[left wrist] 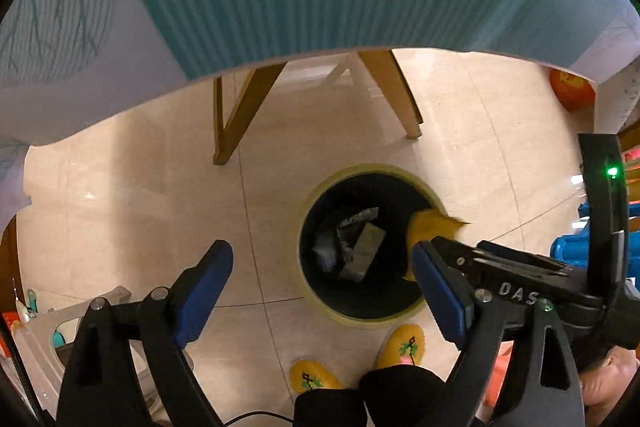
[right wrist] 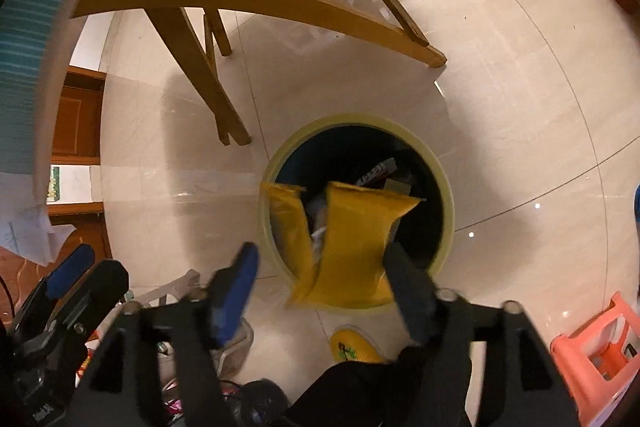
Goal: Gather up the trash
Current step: 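Carry both items over the black trash bin and open both tools, then raise both open tools back over the table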
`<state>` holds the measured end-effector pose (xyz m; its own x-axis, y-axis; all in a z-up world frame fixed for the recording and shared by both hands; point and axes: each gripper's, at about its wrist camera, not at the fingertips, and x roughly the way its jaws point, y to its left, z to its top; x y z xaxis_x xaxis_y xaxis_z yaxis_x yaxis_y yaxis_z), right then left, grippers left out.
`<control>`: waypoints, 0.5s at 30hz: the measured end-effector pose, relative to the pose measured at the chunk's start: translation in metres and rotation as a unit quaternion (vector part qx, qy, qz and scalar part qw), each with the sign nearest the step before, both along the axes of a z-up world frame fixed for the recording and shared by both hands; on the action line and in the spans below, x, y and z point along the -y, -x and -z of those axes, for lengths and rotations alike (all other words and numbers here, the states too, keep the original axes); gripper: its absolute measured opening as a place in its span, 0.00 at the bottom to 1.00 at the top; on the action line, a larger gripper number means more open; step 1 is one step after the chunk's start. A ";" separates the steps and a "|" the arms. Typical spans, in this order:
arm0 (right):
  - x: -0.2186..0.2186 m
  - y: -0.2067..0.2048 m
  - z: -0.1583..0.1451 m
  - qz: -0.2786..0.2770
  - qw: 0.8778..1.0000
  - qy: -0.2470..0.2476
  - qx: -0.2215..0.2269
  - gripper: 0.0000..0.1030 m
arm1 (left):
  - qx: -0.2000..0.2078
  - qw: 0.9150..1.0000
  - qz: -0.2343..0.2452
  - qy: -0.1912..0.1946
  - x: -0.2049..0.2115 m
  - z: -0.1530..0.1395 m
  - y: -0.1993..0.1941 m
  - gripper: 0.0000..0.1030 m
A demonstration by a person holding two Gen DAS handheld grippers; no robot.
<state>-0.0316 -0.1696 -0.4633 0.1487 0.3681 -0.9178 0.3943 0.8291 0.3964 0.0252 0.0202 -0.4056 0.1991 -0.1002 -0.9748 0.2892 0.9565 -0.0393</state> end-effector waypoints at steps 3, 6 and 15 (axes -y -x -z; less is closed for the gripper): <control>0.000 -0.001 -0.006 0.005 1.000 0.004 0.000 0.68 | -0.003 1.000 -0.010 -0.004 -0.007 0.000 0.001 0.87; 0.000 0.003 -0.014 0.008 1.000 0.009 0.000 0.68 | -0.008 1.000 -0.020 0.000 -0.011 -0.008 0.001 0.87; 0.003 0.019 -0.061 0.000 1.000 0.025 0.003 0.68 | -0.003 1.000 -0.022 -0.013 -0.018 -0.068 0.008 0.87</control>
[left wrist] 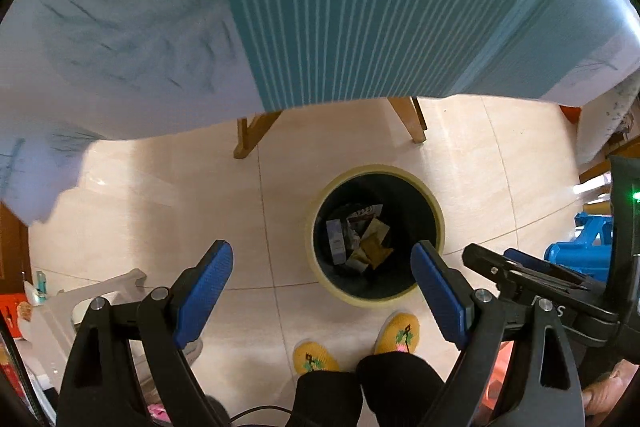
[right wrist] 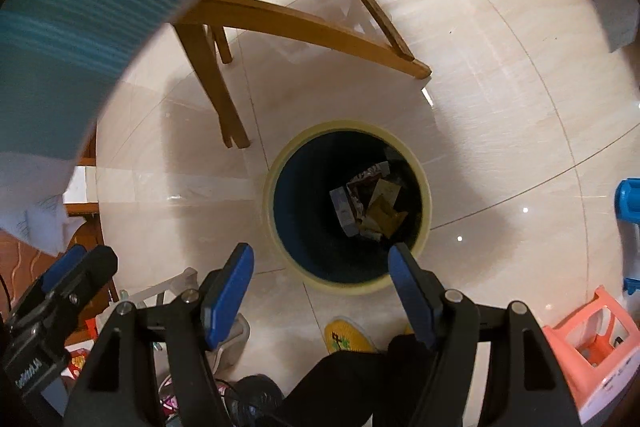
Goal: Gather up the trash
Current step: 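Raise both open tools back over the table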
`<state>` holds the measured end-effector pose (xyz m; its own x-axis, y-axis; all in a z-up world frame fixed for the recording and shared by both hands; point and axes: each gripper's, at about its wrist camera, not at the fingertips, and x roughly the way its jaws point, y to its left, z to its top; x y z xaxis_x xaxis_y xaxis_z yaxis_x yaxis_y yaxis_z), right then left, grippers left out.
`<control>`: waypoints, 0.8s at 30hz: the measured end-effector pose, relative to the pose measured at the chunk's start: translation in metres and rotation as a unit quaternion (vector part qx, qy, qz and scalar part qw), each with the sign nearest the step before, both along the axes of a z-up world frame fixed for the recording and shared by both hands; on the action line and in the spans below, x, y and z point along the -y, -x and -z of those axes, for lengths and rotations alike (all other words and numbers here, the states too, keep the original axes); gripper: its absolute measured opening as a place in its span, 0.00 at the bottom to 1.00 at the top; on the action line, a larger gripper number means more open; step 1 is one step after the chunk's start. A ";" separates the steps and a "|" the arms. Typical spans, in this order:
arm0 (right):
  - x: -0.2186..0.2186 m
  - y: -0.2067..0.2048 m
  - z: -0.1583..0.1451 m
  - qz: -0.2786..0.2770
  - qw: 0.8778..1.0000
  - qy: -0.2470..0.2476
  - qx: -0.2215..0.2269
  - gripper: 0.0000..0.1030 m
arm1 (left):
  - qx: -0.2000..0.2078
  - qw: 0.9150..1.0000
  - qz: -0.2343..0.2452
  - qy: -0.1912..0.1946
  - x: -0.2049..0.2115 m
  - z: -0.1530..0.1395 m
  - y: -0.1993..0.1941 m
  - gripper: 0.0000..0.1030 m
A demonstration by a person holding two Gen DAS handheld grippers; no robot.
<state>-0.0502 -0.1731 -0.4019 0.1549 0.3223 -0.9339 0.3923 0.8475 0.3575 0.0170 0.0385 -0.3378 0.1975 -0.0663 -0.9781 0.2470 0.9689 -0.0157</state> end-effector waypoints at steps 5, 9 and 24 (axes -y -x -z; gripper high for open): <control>0.000 0.012 -0.049 0.000 1.000 0.004 0.005 0.68 | 0.011 1.000 0.011 -0.006 -0.002 -0.057 0.010 0.87; -0.002 0.021 -0.098 -0.001 1.000 0.009 0.012 0.68 | 0.029 0.999 0.017 -0.009 -0.004 -0.102 0.018 0.87; -0.020 0.040 -0.278 -0.016 0.994 0.056 0.095 0.68 | 0.147 0.989 0.018 0.005 -0.044 -0.276 0.033 0.87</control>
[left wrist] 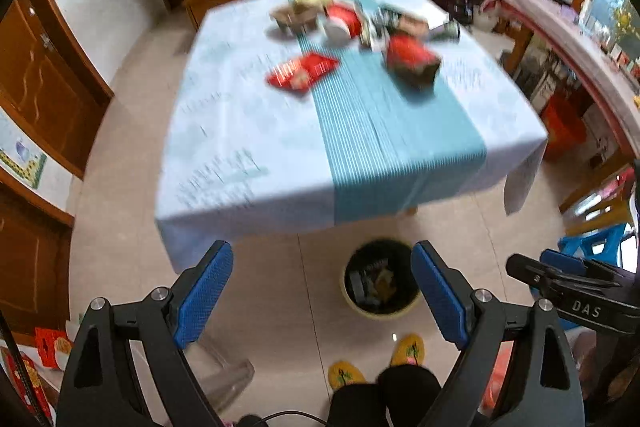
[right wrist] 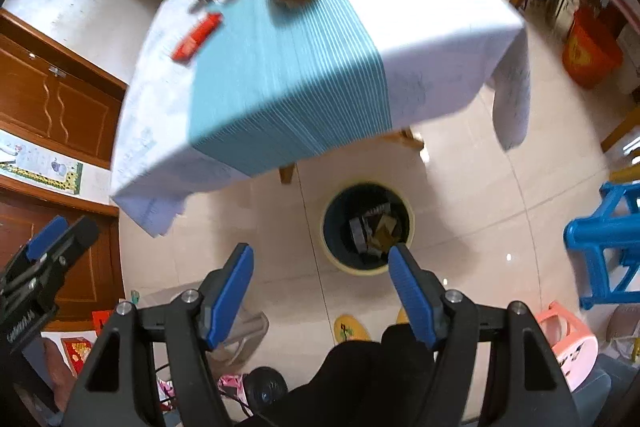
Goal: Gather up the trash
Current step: 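Raise both open tools back over the table, then grasp the red printed box with the right tool while the left tool grasps the red snack packet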
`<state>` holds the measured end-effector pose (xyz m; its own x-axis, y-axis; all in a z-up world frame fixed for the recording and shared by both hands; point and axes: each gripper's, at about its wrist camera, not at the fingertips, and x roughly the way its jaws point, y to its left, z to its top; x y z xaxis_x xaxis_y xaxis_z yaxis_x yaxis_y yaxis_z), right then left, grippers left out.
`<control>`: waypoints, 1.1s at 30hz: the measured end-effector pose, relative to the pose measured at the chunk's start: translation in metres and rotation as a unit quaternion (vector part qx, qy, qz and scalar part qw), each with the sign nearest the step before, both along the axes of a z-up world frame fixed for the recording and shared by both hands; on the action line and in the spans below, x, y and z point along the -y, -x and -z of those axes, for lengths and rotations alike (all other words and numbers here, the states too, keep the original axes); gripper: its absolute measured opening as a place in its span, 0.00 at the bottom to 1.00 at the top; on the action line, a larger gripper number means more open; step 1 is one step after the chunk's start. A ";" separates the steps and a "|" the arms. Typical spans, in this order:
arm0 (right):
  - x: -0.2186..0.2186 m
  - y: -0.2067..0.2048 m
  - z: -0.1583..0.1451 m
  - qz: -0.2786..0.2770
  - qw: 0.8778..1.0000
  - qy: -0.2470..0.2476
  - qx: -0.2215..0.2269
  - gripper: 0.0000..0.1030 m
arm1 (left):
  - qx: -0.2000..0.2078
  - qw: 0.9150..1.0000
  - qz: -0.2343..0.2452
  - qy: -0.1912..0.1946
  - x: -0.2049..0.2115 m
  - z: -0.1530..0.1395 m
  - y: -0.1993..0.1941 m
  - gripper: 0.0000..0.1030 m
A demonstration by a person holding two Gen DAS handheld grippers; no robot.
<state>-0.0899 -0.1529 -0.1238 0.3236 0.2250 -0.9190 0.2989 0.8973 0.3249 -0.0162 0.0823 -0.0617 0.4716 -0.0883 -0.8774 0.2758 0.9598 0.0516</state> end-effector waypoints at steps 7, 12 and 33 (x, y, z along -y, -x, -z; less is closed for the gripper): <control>-0.006 -0.006 -0.063 -0.004 0.997 0.034 0.074 0.68 | 0.094 0.996 -0.009 0.000 -0.021 -0.066 -0.002 0.87; -0.016 -0.014 -0.093 -0.010 0.992 0.058 0.111 0.68 | 0.124 0.992 0.002 -0.008 -0.026 -0.085 -0.007 0.87; -0.001 -0.146 -0.082 -0.063 0.986 0.109 0.112 0.68 | 0.032 0.999 0.014 -0.019 -0.007 -0.025 -0.131 0.87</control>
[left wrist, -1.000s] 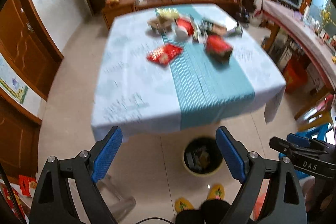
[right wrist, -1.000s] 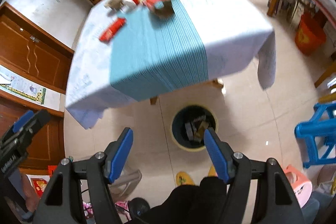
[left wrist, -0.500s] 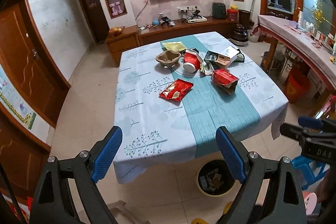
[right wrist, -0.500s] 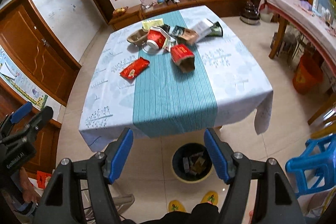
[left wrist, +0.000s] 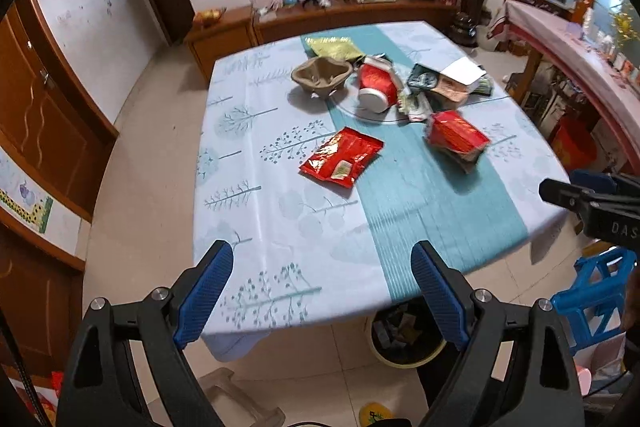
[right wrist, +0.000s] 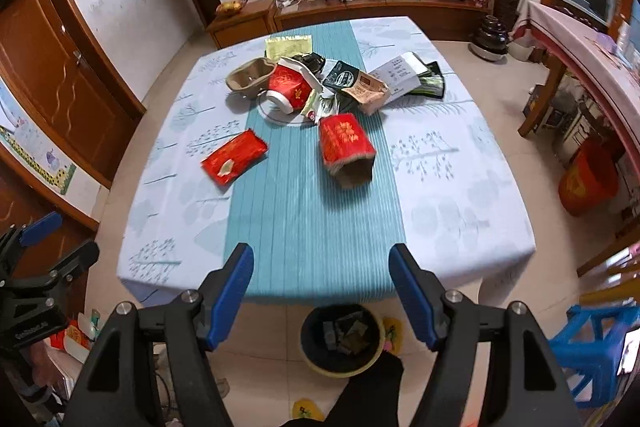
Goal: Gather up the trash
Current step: 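Grasp the red printed box with the right tool while the left tool grasps the red snack packet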
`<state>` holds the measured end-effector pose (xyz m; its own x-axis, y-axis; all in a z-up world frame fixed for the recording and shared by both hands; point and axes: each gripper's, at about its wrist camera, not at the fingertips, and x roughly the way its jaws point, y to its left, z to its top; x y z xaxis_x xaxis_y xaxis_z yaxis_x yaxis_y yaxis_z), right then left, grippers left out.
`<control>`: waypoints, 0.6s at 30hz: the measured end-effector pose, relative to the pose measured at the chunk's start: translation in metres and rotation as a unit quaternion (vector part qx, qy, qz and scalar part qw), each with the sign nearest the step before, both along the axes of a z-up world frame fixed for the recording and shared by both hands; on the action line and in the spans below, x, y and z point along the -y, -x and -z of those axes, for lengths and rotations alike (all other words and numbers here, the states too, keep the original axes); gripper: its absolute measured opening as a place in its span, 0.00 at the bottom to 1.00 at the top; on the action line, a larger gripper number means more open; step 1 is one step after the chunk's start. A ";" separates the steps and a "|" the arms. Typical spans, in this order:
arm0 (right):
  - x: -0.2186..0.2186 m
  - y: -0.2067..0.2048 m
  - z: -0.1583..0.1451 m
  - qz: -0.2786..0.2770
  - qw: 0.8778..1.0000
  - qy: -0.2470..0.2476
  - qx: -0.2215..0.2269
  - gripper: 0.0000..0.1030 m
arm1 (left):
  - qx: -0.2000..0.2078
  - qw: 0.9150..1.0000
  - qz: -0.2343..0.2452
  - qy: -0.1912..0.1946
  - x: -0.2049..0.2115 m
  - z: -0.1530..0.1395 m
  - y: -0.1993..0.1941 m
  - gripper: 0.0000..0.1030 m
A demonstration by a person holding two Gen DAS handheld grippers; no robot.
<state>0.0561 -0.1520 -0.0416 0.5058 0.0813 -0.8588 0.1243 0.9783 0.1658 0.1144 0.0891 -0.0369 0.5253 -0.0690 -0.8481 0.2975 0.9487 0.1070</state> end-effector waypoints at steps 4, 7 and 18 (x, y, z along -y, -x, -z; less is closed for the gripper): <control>0.016 -0.053 0.023 -0.020 1.000 0.000 -0.023 0.68 | -0.034 0.999 -0.008 -0.027 0.020 0.027 -0.050 0.87; 0.028 -0.096 0.044 -0.031 0.998 -0.009 -0.048 0.68 | -0.076 0.996 -0.018 -0.033 0.034 0.055 -0.089 0.87; 0.048 -0.192 0.127 -0.097 0.982 -0.064 -0.150 0.68 | -0.181 0.980 -0.056 -0.053 0.069 0.147 -0.189 0.87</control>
<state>0.2481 -0.2000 -0.1689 0.1954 0.2689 -0.9431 -0.0009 0.9617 0.2740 0.3036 0.0202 -0.1835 0.1870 0.0706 -0.9798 0.2297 0.9666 0.1135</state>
